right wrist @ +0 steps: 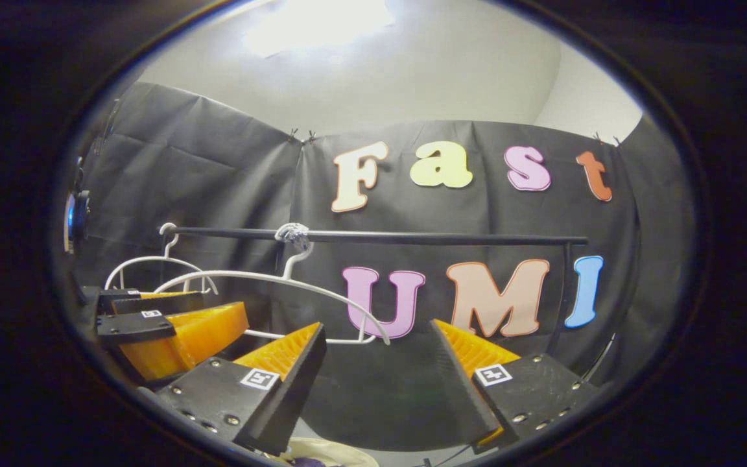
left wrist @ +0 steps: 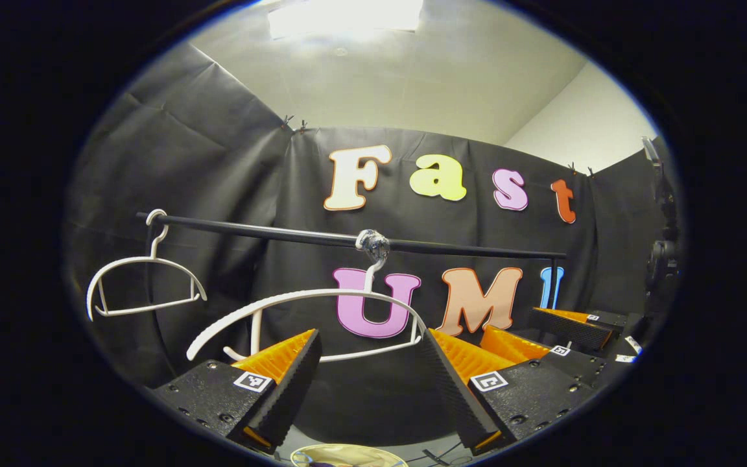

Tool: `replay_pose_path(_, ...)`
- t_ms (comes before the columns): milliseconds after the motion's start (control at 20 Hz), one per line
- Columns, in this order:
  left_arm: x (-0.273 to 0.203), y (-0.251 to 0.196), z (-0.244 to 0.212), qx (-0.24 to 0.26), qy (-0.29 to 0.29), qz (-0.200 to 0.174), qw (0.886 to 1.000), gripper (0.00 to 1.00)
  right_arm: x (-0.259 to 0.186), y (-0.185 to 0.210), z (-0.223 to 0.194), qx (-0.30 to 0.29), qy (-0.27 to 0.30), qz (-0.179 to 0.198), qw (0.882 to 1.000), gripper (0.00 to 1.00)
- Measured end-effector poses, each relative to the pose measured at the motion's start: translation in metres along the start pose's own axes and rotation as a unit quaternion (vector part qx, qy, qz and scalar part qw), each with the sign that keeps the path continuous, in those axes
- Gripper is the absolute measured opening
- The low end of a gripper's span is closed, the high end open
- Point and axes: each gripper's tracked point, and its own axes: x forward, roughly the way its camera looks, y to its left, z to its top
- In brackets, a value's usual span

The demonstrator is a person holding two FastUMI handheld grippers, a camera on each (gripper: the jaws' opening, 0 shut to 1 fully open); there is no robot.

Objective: Grasp the clothes on the hanger with both hands and then place them into the laundry hamper below.

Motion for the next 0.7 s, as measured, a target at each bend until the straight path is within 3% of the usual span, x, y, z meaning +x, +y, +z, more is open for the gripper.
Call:
replay_pose_path(250, -0.004, -0.009, -0.001, 0.008, 0.003, -0.003, 1.0, 0.92, -0.01, -0.013, 0.0, 0.011, 0.002, -0.011, 1.0, 0.94)
replay_pose_path(350, -0.006, -0.016, 0.0, 0.011, 0.004, -0.006, 1.0, 0.92, -0.015, -0.021, 0.003, 0.013, -0.002, -0.017, 1.0, 0.91)
replay_pose_path(700, 0.0, -0.063, -0.003, 0.012, 0.005, -0.033, 0.999, 0.95, -0.038, -0.066, 0.005, 0.017, -0.012, -0.045, 0.999, 0.94)
